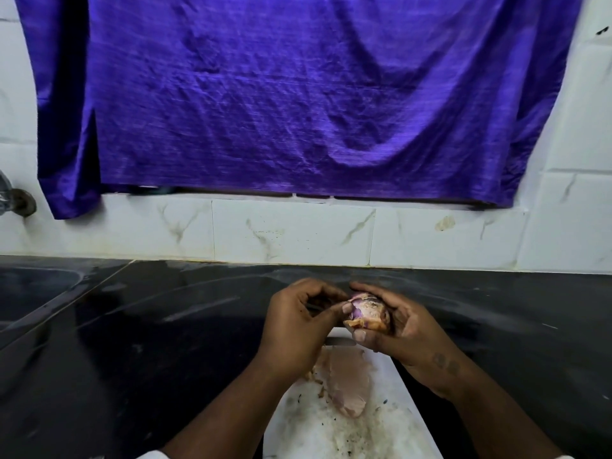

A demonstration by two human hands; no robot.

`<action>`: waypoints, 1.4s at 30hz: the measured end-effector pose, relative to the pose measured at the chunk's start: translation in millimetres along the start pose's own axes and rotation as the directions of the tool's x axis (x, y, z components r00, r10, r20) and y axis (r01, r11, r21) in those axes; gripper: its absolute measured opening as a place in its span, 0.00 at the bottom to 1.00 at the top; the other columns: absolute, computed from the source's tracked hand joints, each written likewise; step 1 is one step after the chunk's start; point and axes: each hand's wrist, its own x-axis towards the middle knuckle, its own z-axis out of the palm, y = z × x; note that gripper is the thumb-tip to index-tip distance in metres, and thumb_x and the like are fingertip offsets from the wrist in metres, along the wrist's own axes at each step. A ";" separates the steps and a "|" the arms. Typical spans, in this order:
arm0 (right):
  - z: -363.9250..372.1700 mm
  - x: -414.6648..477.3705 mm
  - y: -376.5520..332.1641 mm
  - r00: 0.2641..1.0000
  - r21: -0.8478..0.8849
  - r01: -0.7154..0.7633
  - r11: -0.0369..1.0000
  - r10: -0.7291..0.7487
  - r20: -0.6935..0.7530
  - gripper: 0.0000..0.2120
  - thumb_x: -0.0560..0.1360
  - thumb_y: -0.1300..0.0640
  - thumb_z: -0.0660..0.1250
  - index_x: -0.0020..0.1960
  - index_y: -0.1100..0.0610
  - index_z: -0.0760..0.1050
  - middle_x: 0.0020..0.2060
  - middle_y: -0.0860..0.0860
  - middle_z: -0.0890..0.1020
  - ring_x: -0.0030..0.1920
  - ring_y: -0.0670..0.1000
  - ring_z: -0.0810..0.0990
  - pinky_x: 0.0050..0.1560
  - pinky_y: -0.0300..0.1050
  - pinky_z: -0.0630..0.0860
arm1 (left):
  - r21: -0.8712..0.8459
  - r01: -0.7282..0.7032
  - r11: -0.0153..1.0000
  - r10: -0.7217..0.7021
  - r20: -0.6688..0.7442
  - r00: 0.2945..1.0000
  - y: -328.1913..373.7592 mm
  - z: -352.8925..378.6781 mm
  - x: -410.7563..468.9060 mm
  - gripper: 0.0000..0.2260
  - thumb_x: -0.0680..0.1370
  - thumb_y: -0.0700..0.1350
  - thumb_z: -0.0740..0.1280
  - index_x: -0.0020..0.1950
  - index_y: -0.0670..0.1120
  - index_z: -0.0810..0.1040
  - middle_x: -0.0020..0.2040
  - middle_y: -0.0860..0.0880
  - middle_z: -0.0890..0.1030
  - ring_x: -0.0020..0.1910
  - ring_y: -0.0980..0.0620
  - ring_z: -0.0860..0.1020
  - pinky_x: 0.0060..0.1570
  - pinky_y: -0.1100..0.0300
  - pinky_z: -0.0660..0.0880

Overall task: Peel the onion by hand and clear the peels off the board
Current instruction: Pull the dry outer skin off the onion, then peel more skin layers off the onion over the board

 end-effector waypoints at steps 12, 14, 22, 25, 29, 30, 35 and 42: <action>-1.0 1.1 1.9 0.995 0.057 0.020 0.998 -0.026 0.101 0.32 0.74 0.61 0.79 0.75 0.50 0.73 0.70 0.54 0.79 0.69 0.56 0.79 0.64 0.47 0.79 | -0.268 0.191 0.944 -0.189 0.032 0.981 2.1 2.1 -0.7 0.05 0.81 0.36 0.70 0.46 0.42 0.83 0.40 0.45 0.86 0.41 0.48 0.86 0.43 0.58 0.83; -1.0 0.8 2.6 0.993 0.078 0.020 0.997 -0.029 0.113 0.31 0.74 0.63 0.79 0.73 0.51 0.73 0.70 0.55 0.79 0.69 0.57 0.79 0.63 0.46 0.79 | -0.291 0.227 0.929 -0.229 0.031 0.973 2.2 2.2 -0.7 0.05 0.81 0.37 0.70 0.46 0.42 0.83 0.41 0.45 0.86 0.41 0.48 0.86 0.42 0.58 0.83; -2.5 2.3 4.8 0.990 0.119 0.050 0.992 -0.065 0.126 0.31 0.74 0.65 0.78 0.74 0.54 0.73 0.72 0.55 0.77 0.71 0.59 0.76 0.66 0.48 0.77 | -0.421 0.348 0.838 -0.347 0.082 0.934 -0.2 0.4 1.8 0.09 0.82 0.38 0.68 0.45 0.43 0.85 0.44 0.40 0.87 0.42 0.42 0.87 0.43 0.51 0.84; -2.8 3.0 4.8 0.989 0.131 0.058 0.990 -0.074 0.128 0.31 0.73 0.65 0.78 0.74 0.55 0.73 0.72 0.57 0.76 0.72 0.60 0.76 0.66 0.50 0.77 | -0.428 0.397 0.812 -0.400 0.087 0.912 -3.3 1.0 3.2 0.12 0.83 0.39 0.67 0.43 0.47 0.86 0.44 0.40 0.87 0.42 0.42 0.85 0.47 0.49 0.83; -3.1 2.7 3.1 0.987 0.194 0.061 0.979 -0.088 0.133 0.32 0.72 0.66 0.78 0.74 0.57 0.73 0.72 0.59 0.76 0.72 0.62 0.76 0.66 0.51 0.77 | -0.440 0.432 0.787 -0.449 0.072 0.891 -5.8 0.8 4.1 0.09 0.84 0.40 0.67 0.46 0.46 0.84 0.42 0.43 0.85 0.39 0.48 0.84 0.45 0.54 0.83; -3.1 2.5 2.7 0.987 0.207 0.061 0.976 -0.089 0.130 0.33 0.72 0.66 0.78 0.74 0.57 0.73 0.72 0.60 0.76 0.71 0.62 0.76 0.65 0.52 0.77 | -0.447 0.438 0.780 -0.457 0.073 0.887 -6.4 0.9 4.3 0.08 0.84 0.40 0.67 0.47 0.45 0.84 0.42 0.44 0.86 0.39 0.49 0.84 0.44 0.55 0.84; -1.9 1.7 -0.6 0.992 0.263 0.041 0.964 -0.071 0.108 0.35 0.68 0.62 0.82 0.73 0.58 0.75 0.68 0.61 0.79 0.66 0.61 0.80 0.57 0.50 0.81 | -0.403 0.463 0.789 -0.487 0.047 0.872 -8.1 -0.7 4.7 0.07 0.85 0.39 0.65 0.51 0.41 0.82 0.39 0.46 0.86 0.36 0.52 0.83 0.40 0.59 0.83; -3.6 2.5 2.1 0.992 0.290 0.050 0.956 -0.083 0.100 0.32 0.71 0.68 0.77 0.73 0.59 0.74 0.66 0.60 0.80 0.62 0.60 0.82 0.50 0.51 0.83 | -0.276 0.469 0.839 -0.488 0.001 0.873 -11.4 -1.2 4.2 0.07 0.84 0.39 0.66 0.46 0.43 0.79 0.37 0.47 0.84 0.33 0.56 0.83 0.35 0.60 0.80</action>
